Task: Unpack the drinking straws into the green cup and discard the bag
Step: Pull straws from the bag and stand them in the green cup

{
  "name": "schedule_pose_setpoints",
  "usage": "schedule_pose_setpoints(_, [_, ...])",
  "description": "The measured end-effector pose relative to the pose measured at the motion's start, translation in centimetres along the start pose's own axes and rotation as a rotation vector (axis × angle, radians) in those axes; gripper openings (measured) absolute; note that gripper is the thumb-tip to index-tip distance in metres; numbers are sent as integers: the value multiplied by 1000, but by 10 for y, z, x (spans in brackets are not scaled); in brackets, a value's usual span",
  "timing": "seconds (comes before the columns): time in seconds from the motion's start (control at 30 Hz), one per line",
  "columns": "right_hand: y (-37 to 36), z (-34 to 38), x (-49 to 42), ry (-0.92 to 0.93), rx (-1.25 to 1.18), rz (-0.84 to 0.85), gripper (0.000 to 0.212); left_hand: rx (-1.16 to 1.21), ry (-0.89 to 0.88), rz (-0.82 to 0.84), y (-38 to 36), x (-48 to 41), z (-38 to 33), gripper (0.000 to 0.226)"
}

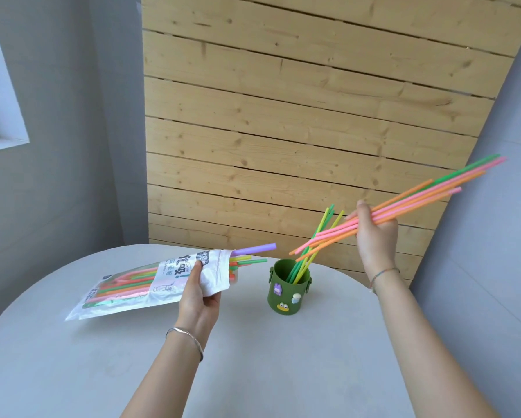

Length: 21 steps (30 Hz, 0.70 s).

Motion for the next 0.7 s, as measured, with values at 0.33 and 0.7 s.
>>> schedule_pose_setpoints(0.33, [-73, -42, 3, -4, 462, 391, 34, -20, 73, 37, 3, -10, 18, 46])
schedule_pose_setpoints(0.7, [-85, -77, 4, -128, 414, 459, 37, -60, 53, 31, 0, -9, 23, 44])
Point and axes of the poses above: each hand's wrist, its own x-axis away from the middle knuckle, its own y-axis out of the back of the hand, z = x × y, the point moved 9 cm from there along -x, towards the middle knuckle, and after that the axes turned 14 degrees about x, right-handed, at the moved point
